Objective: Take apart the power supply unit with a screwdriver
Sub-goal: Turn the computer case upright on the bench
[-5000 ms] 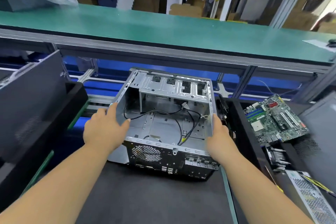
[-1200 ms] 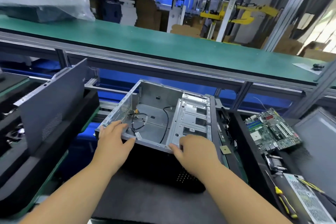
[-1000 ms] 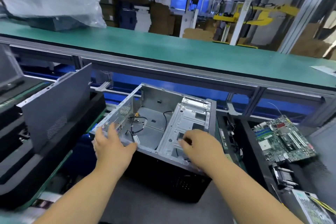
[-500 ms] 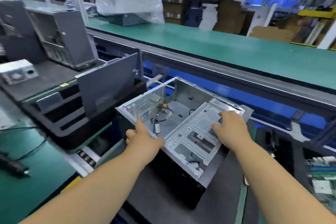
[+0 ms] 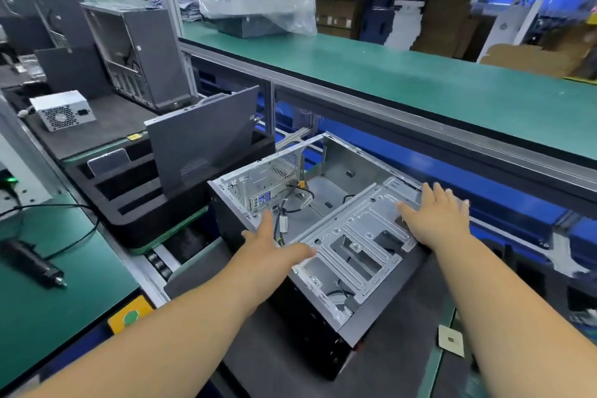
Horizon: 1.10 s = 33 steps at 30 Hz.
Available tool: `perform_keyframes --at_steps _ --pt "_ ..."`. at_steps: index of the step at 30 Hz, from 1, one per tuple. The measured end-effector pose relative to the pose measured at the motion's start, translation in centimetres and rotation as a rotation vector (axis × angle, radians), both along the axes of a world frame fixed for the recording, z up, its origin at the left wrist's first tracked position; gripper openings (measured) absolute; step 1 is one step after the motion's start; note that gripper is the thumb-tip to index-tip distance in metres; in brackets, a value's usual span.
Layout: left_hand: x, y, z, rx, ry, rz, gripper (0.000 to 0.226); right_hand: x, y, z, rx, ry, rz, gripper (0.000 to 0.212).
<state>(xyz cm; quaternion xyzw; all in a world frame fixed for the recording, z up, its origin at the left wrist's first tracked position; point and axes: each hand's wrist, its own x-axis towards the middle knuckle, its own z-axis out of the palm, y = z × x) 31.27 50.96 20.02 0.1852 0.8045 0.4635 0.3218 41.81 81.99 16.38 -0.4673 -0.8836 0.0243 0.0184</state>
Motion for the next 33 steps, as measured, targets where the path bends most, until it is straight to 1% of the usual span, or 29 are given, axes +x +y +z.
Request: perform_keyframes --at_steps 3,8,10,12,14,16,18,20,23,27,33 --pt "-0.5 0.6 -0.3 0.050 0.017 0.021 0.114 -0.1 -0.2 0.0 -0.016 -0.031 -0.010 0.096" --pt "-2.8 1.0 -0.9 0.118 0.026 0.026 0.098 0.5 -1.3 0.1 -0.044 -0.014 -0.077 0.108" --pt "-3.9 1.3 -1.1 0.139 -0.012 0.014 0.105 1.2 -1.9 0.0 -0.052 -0.006 -0.092 0.113" --pt "-4.8 1.7 -1.2 0.132 -0.024 0.000 0.111 2.1 -2.6 0.0 -0.033 -0.005 -0.099 0.116" --pt "-5.7 2.2 -1.5 0.107 0.000 -0.012 0.113 3.1 -3.3 0.1 -0.002 -0.008 -0.105 0.116" --pt "-6.6 2.8 -1.9 0.088 0.050 -0.025 0.110 3.9 -4.0 0.4 0.013 -0.030 -0.110 0.117" --pt "-7.5 3.5 -2.1 0.088 0.089 -0.034 0.102 4.5 -4.7 0.6 0.031 -0.060 -0.131 0.119" --pt "-8.5 4.1 -2.3 0.092 0.107 -0.056 0.097 4.9 -5.5 0.7 0.076 -0.086 -0.154 0.114" --pt "-10.3 4.9 -2.4 0.114 0.072 -0.111 0.097 5.1 -6.6 0.7 0.137 -0.080 -0.197 0.101" --pt "-13.0 6.1 -2.4 0.156 0.028 -0.208 0.097 4.7 -8.0 1.1 0.175 -0.079 -0.298 0.098" --pt "-17.1 8.0 -2.5 0.175 -0.015 -0.368 0.099 3.1 -10.2 1.9 0.232 -0.098 -0.457 0.082"
